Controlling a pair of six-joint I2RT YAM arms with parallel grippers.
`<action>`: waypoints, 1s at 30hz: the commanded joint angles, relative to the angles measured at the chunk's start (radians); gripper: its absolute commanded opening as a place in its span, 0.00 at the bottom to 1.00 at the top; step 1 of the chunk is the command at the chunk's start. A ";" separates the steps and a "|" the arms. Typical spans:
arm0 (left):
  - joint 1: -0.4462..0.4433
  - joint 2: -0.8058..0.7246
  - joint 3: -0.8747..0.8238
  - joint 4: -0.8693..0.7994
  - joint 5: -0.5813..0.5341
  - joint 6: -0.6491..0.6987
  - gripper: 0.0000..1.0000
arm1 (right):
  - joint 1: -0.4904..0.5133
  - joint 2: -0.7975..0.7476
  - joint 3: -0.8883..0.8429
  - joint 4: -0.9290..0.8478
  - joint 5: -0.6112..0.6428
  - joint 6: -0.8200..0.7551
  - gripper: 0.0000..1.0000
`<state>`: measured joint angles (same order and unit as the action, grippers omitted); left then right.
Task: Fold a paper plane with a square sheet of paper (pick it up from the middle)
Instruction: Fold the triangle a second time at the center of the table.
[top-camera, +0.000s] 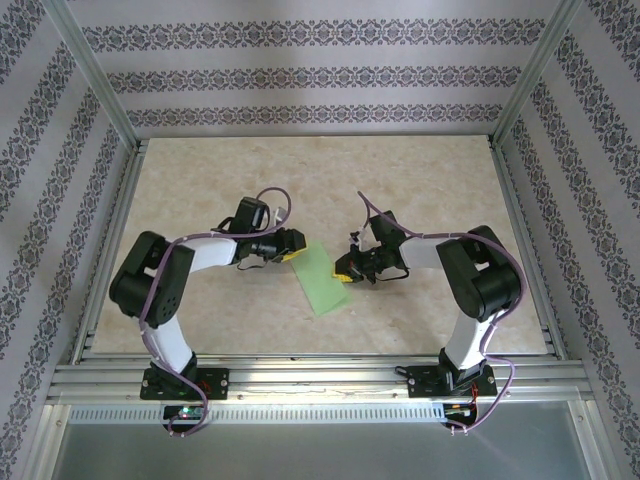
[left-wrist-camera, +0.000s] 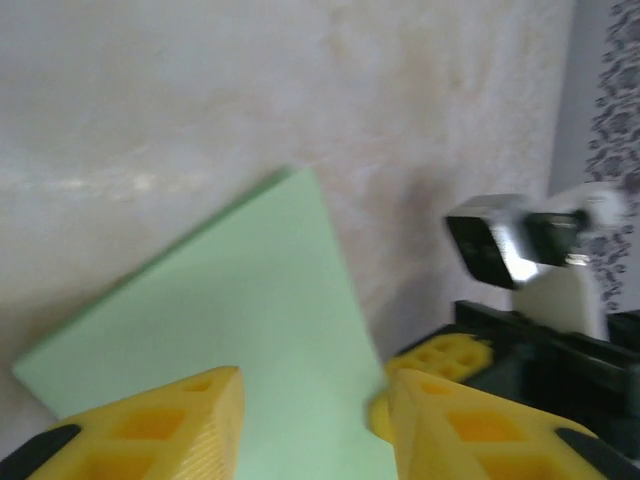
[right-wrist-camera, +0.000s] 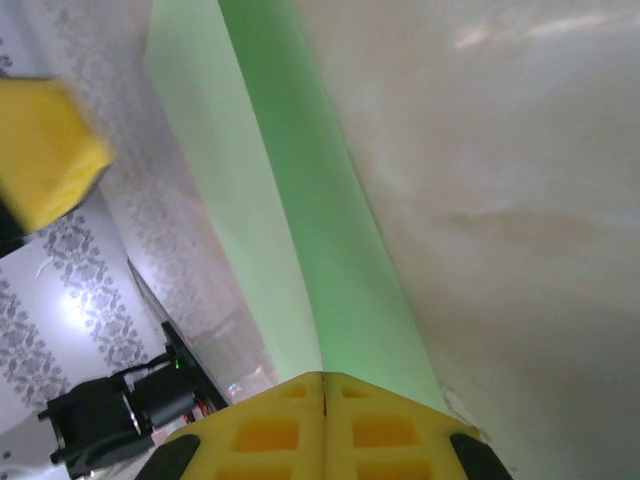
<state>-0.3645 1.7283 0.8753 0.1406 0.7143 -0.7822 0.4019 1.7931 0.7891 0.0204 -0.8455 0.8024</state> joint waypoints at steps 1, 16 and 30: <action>0.001 -0.103 -0.009 -0.016 -0.040 0.038 0.44 | 0.004 -0.066 -0.037 0.051 0.098 0.111 0.00; -0.055 -0.227 -0.062 -0.060 -0.061 0.144 0.42 | 0.088 -0.139 -0.092 0.190 0.206 0.325 0.03; -0.329 -0.389 -0.166 -0.113 -0.367 0.543 0.43 | 0.104 -0.094 -0.068 0.232 0.173 0.340 0.12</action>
<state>-0.6456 1.3754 0.7341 0.0303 0.4587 -0.3893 0.5068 1.6989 0.7048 0.2337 -0.6514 1.1313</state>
